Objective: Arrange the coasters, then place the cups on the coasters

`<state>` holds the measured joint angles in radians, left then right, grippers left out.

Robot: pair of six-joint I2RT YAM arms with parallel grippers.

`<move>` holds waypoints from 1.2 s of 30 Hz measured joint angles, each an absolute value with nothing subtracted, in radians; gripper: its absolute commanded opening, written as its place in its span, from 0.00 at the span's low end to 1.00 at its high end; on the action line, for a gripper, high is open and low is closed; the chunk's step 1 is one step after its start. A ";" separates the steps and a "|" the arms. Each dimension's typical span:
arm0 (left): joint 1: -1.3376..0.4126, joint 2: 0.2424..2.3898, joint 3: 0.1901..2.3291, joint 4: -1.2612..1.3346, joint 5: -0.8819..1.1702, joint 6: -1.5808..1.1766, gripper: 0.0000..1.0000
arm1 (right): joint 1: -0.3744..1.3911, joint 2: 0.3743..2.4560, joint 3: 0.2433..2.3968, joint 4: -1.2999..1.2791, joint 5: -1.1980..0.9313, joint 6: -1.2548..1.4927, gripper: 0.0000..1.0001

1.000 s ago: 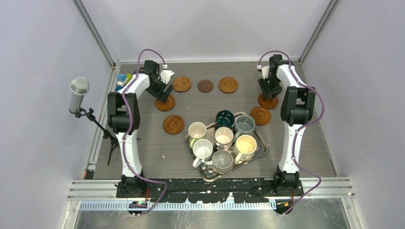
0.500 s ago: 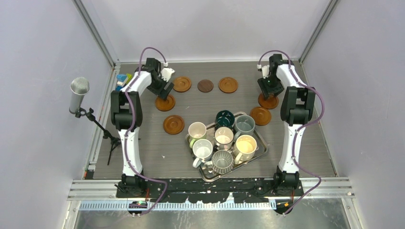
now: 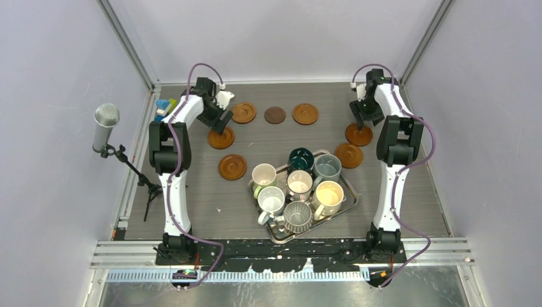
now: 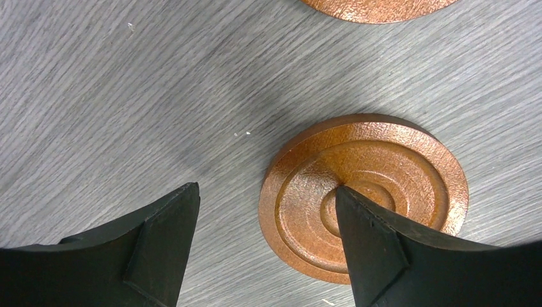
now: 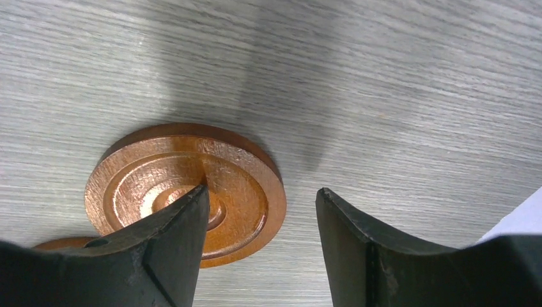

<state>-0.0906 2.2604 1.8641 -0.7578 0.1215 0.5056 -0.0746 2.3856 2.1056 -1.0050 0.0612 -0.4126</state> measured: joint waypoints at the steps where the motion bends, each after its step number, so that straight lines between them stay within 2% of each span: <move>1: -0.091 2.261 1.864 -0.759 0.121 0.505 0.78 | -0.080 2.394 2.120 -1.019 0.052 -0.413 0.64; 7: -0.091 2.268 1.876 -0.771 0.123 0.501 0.75 | -0.094 2.418 2.138 -1.070 -0.008 -0.412 0.51; 10: -0.088 2.281 1.900 -0.779 0.117 0.494 0.73 | -0.094 2.418 2.138 -1.079 -0.019 -0.411 0.48; 27: -0.062 2.360 2.028 -0.744 -0.026 0.452 0.69 | -0.057 2.473 2.241 -1.082 -0.011 -0.340 0.39; 36: -0.051 2.394 2.080 -0.731 -0.057 0.449 0.69 | -0.038 2.533 2.349 -1.052 -0.012 -0.296 0.37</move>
<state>-0.0505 2.3943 2.0804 -0.7307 -0.0570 0.4492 -0.0383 2.5332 2.3493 -1.0515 -0.0120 -0.2958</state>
